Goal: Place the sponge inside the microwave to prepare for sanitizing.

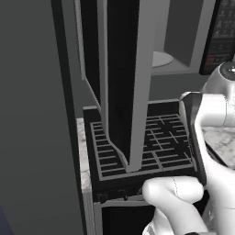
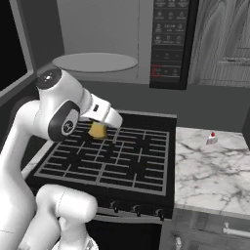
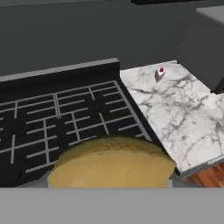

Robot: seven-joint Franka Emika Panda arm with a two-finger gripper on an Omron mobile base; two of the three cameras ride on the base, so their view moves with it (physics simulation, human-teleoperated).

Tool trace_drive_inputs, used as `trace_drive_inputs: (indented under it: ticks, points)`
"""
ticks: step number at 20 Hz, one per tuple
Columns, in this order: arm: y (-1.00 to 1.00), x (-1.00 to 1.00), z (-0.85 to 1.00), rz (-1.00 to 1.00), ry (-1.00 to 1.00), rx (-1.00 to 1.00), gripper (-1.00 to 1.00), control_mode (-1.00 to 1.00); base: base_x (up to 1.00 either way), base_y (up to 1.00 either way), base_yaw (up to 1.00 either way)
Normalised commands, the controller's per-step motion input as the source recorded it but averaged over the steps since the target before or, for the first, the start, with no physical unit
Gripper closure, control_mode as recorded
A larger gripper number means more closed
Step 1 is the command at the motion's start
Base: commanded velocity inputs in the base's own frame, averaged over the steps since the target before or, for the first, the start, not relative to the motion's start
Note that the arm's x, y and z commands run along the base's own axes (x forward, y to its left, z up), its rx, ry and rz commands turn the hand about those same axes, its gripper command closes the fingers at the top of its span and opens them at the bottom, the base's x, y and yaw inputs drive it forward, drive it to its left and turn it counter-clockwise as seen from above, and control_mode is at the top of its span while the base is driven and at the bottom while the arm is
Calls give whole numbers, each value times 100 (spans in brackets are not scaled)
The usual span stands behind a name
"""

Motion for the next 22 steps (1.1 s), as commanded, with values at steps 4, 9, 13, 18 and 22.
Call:
trace_drive_inputs:
  ticks: [4,9,13,18,22]
  points:
    - [0,2,7,23,0,0,100,-100,0,0,0]
    - [7,0,27,26,0,1,100,-100,0,0,0]
    - [29,0,54,7,-1,3,100,-100,0,0,0]
    - [32,0,48,3,-7,2,100,-100,0,0,0]
    - [22,0,48,2,-13,0,100,-100,0,0,0]
